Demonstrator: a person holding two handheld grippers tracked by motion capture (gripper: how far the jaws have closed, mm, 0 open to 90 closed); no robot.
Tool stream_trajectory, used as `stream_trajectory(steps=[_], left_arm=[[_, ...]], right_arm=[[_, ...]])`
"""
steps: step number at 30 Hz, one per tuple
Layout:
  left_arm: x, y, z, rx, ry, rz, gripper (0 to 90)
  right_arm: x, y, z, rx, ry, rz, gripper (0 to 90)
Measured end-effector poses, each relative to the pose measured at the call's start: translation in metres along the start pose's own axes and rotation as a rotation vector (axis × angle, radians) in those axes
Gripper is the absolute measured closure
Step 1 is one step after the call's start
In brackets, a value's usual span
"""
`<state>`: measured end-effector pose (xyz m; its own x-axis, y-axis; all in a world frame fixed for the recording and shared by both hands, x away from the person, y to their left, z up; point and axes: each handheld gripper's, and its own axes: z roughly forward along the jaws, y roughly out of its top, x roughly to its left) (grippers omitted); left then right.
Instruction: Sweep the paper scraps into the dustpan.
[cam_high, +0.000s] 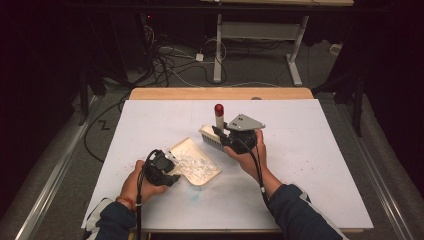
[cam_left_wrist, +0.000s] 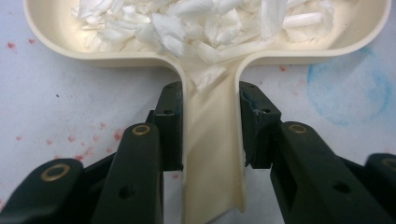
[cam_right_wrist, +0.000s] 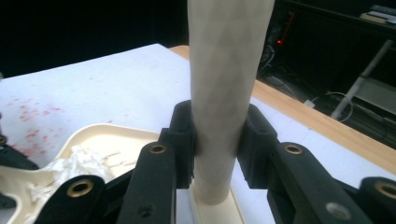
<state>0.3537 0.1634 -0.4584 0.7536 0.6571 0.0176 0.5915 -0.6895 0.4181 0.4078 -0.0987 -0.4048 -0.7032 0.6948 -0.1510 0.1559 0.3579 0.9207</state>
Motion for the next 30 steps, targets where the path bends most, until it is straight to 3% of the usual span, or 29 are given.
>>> stream_trajectory(steps=[11, 12, 14, 17, 20, 23, 30], left_arm=[[0.0, -0.003, 0.0, -0.008, 0.003, -0.015, 63.4], [0.0, -0.003, 0.0, -0.008, 0.005, -0.014, 63.3], [0.0, -0.003, 0.0, -0.007, 0.006, -0.015, 63.4], [0.0, -0.003, 0.0, -0.007, 0.006, -0.013, 63.4], [-0.001, -0.004, 0.0, -0.009, 0.005, -0.015, 63.4], [-0.002, -0.004, 0.0, -0.011, 0.009, -0.019, 63.4], [-0.002, -0.004, -0.001, -0.008, 0.008, -0.018, 63.3]], right_arm=[[0.035, 0.002, -0.012, -0.003, 0.146, -0.029, 70.8], [0.036, 0.004, -0.014, -0.018, 0.192, -0.018, 70.9], [0.037, 0.005, -0.015, -0.024, 0.197, -0.007, 70.9], [0.04, 0.009, -0.019, -0.031, 0.17, -0.04, 70.8], [0.038, 0.011, -0.022, -0.045, 0.175, -0.03, 70.8], [0.034, 0.014, -0.022, -0.057, 0.151, -0.031, 70.9], [0.024, 0.019, -0.006, -0.059, 0.097, -0.03, 70.9]])
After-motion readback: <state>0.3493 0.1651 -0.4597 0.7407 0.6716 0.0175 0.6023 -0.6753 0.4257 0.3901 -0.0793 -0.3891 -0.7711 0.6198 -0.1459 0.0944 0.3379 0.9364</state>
